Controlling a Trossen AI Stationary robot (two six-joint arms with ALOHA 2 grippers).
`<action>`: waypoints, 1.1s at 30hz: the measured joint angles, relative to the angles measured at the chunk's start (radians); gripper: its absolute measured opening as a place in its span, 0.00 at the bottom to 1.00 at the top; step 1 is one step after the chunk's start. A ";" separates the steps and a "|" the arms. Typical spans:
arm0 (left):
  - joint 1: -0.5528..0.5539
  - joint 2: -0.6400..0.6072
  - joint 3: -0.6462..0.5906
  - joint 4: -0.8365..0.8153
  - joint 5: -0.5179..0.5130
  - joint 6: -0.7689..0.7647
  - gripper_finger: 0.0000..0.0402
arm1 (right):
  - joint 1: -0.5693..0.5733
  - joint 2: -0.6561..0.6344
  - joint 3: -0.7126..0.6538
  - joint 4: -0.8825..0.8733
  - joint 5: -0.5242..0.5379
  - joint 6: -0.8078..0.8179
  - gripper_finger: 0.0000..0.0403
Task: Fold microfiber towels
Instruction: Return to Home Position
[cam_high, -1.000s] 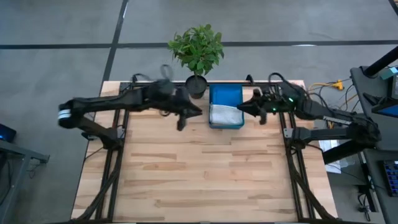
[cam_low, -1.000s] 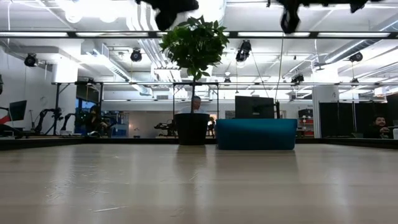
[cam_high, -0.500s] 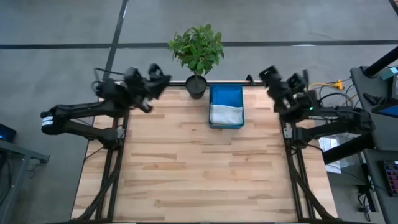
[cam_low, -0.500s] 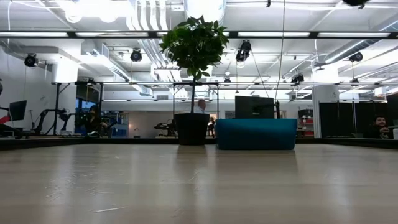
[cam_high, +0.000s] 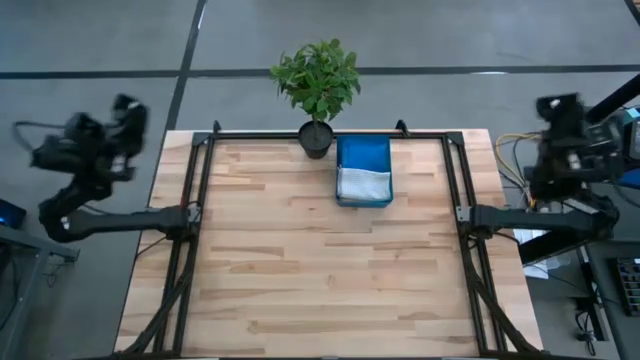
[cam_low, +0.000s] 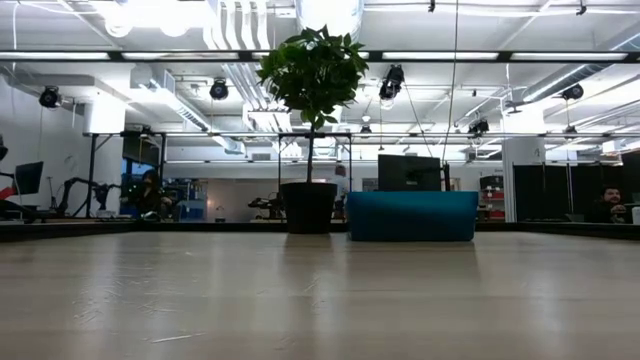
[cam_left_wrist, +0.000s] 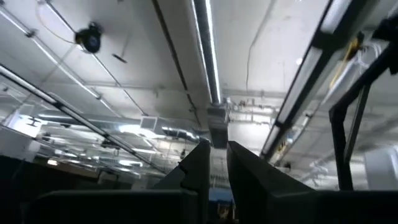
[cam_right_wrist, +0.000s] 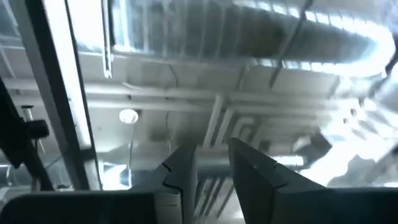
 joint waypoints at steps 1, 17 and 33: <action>0.000 -0.043 -0.021 -0.027 -0.017 -0.008 0.10 | 0.000 -0.031 -0.037 -0.010 0.011 0.025 0.22; -0.002 -0.514 -0.615 0.017 -0.151 -0.259 0.10 | 0.002 -0.450 -0.486 -0.025 0.178 0.227 0.20; -0.018 -0.526 -0.899 0.106 -0.105 -0.523 0.10 | 0.035 -0.473 -0.797 0.165 0.143 0.442 0.20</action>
